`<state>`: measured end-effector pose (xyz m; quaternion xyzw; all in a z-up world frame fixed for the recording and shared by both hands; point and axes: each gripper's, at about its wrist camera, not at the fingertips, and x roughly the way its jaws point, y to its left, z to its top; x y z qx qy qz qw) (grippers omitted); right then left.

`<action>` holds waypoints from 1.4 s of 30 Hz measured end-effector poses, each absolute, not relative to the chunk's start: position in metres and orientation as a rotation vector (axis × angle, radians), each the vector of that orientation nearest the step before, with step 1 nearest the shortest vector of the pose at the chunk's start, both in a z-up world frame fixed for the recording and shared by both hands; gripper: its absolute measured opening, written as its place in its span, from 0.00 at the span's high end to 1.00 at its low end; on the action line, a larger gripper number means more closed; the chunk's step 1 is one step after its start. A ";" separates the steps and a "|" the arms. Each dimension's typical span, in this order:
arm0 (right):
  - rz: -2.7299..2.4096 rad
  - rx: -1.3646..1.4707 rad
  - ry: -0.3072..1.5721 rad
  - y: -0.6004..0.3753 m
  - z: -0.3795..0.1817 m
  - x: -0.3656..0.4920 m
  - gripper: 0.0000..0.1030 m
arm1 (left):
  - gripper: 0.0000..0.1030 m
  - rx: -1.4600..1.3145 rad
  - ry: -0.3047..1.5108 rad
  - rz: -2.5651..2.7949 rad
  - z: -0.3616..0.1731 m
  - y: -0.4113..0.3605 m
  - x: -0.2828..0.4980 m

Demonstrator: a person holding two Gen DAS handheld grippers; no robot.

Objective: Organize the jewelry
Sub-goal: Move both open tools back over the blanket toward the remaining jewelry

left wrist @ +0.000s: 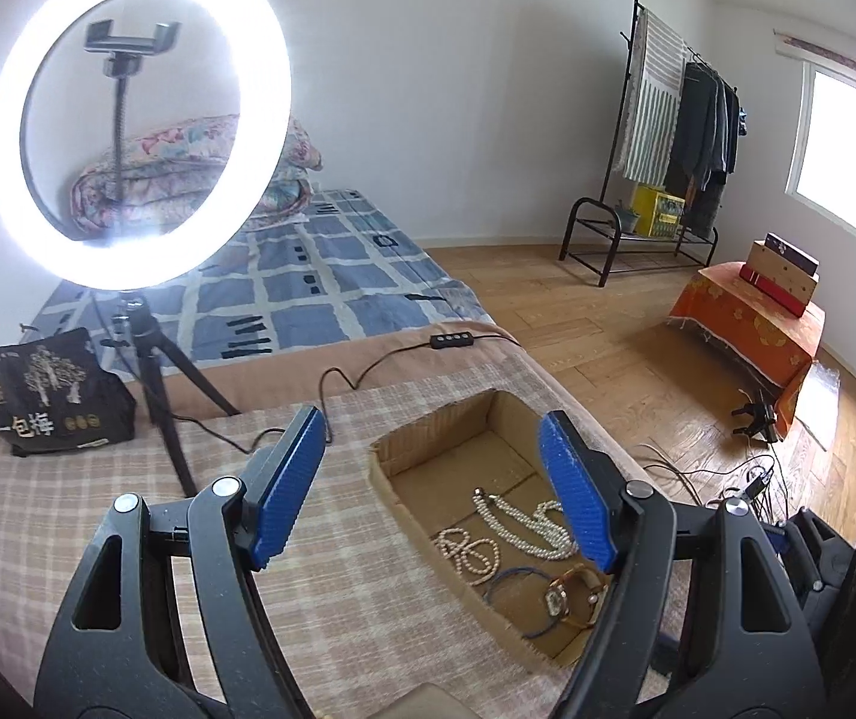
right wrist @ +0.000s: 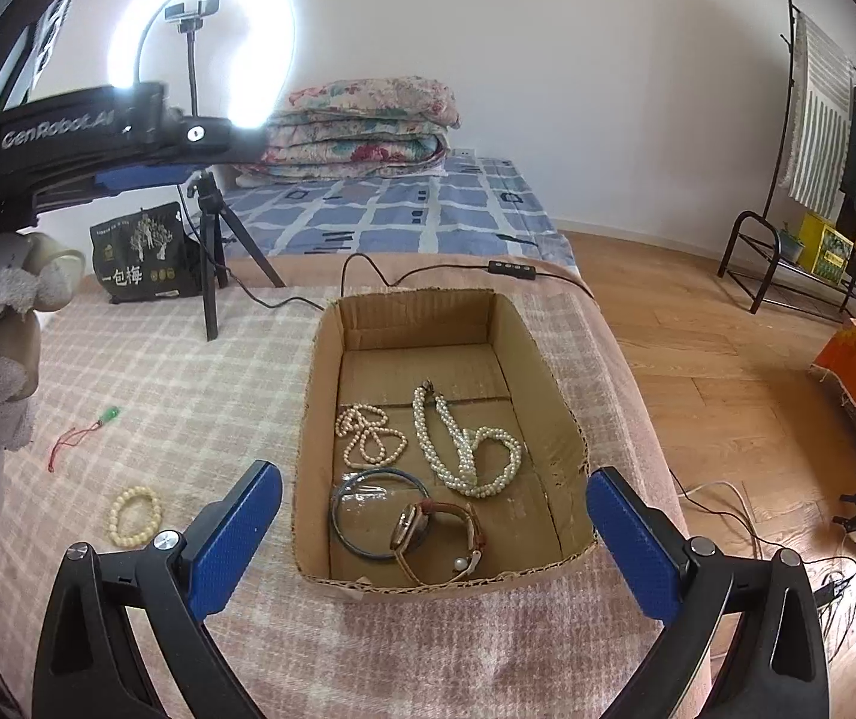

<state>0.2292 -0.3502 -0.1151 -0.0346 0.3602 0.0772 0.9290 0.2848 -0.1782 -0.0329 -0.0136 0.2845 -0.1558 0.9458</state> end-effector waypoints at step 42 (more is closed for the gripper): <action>0.485 -0.121 0.831 -0.214 -0.187 0.137 0.40 | 0.26 -0.057 0.738 -0.036 -0.102 0.123 0.190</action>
